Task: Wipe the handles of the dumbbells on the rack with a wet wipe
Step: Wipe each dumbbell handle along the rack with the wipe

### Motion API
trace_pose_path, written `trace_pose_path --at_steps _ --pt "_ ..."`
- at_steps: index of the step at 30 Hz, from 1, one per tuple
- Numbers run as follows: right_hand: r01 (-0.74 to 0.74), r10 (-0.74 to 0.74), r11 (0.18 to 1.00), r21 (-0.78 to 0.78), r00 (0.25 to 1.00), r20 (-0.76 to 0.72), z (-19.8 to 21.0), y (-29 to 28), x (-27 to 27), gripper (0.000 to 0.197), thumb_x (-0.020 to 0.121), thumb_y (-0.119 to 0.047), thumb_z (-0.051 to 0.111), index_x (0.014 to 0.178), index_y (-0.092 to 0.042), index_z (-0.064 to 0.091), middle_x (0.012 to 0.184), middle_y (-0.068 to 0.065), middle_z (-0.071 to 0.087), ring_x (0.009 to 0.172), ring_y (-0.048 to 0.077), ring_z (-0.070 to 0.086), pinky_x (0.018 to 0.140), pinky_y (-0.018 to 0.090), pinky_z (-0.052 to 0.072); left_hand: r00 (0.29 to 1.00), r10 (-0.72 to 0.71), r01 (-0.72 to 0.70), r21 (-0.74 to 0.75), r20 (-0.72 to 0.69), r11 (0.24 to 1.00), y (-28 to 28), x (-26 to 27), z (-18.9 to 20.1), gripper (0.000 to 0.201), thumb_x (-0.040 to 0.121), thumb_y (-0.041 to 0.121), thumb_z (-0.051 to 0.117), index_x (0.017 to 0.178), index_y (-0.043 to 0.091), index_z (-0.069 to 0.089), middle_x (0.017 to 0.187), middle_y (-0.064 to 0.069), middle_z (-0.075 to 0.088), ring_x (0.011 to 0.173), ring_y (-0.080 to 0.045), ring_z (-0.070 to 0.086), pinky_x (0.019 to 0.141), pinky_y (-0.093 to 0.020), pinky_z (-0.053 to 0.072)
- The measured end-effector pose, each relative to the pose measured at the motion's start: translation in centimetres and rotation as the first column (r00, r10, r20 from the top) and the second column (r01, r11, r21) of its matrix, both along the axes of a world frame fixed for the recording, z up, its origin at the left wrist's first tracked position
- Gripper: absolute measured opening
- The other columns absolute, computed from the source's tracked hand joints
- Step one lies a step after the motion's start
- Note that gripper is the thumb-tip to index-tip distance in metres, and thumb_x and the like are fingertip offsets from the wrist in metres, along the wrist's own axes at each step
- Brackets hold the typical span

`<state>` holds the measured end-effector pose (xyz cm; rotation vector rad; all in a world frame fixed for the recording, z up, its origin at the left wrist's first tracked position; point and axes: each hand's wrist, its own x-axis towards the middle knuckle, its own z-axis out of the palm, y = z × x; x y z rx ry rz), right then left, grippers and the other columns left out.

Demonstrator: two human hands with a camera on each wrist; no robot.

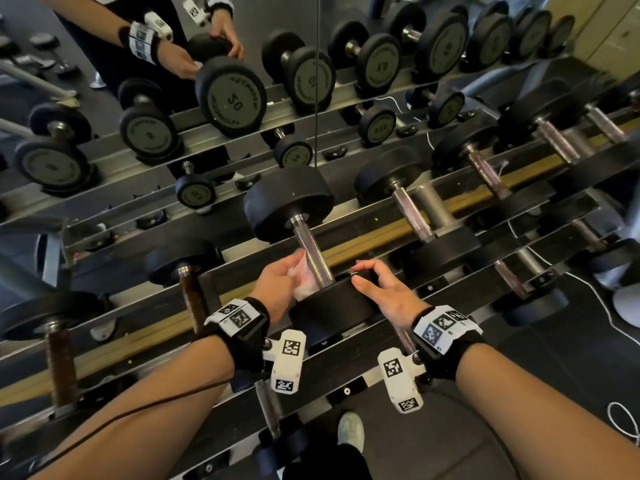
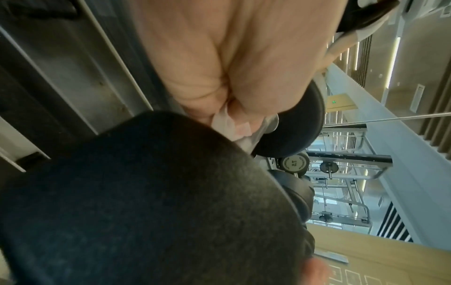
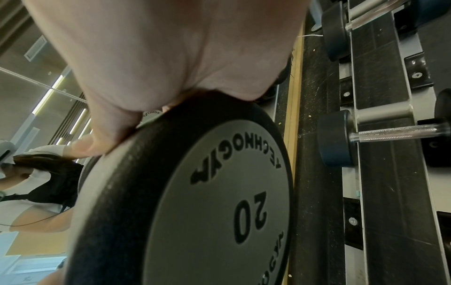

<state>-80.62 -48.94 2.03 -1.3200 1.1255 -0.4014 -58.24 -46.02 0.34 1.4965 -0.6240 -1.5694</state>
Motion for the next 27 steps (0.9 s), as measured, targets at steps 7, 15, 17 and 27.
trace_pose_path --at_steps 7,15,17,27 --pt "0.010 -0.010 1.000 0.017 1.000 -0.005 0.5 0.2 0.0 0.029 0.096 -0.036 0.056 0.122 -0.025 0.048 0.116 0.002 0.052 0.101 0.024 0.062 0.073 0.029 0.059 0.967 0.214 -0.212 0.034 -0.141 0.977 -2.8 0.9 0.5 0.039 0.103 0.002 0.038 0.104 0.026 0.069 0.103 -0.001 0.075 0.091 -0.016 0.074 0.068 -0.031 0.058" --pt "0.012 -0.012 1.000 0.004 0.999 -0.033 0.8 0.3 0.1 0.032 0.096 -0.035 0.055 0.124 -0.023 0.046 0.118 -0.002 0.049 0.100 0.019 0.060 0.068 0.022 0.056 0.999 -0.026 0.030 0.120 -0.039 0.992 -1.2 -0.1 0.3 0.041 0.097 -0.004 0.041 0.113 0.023 0.067 0.109 -0.005 0.073 0.100 -0.019 0.071 0.072 -0.031 0.057" --pt "0.017 -0.016 1.000 0.009 0.999 -0.031 0.9 0.3 0.1 0.033 0.097 -0.034 0.055 0.126 -0.022 0.046 0.122 0.003 0.049 0.104 0.022 0.060 0.071 0.024 0.057 0.998 0.016 -0.011 0.108 -0.053 0.994 -1.6 0.8 0.2 0.050 0.094 -0.011 0.038 0.126 0.019 0.062 0.117 -0.009 0.069 0.104 -0.022 0.069 0.071 -0.033 0.059" --pt "0.129 -0.128 0.992 -0.005 0.971 -0.200 0.3 1.3 0.3 0.071 0.085 -0.068 0.052 0.142 -0.030 0.032 0.120 -0.001 0.058 0.097 0.004 0.057 0.076 0.017 0.041 0.998 -0.015 0.021 0.098 -0.064 0.995 -2.5 0.3 -0.6 0.032 0.099 0.008 0.044 0.118 0.019 0.067 0.112 -0.008 0.074 0.103 -0.023 0.072 0.080 -0.036 0.060"
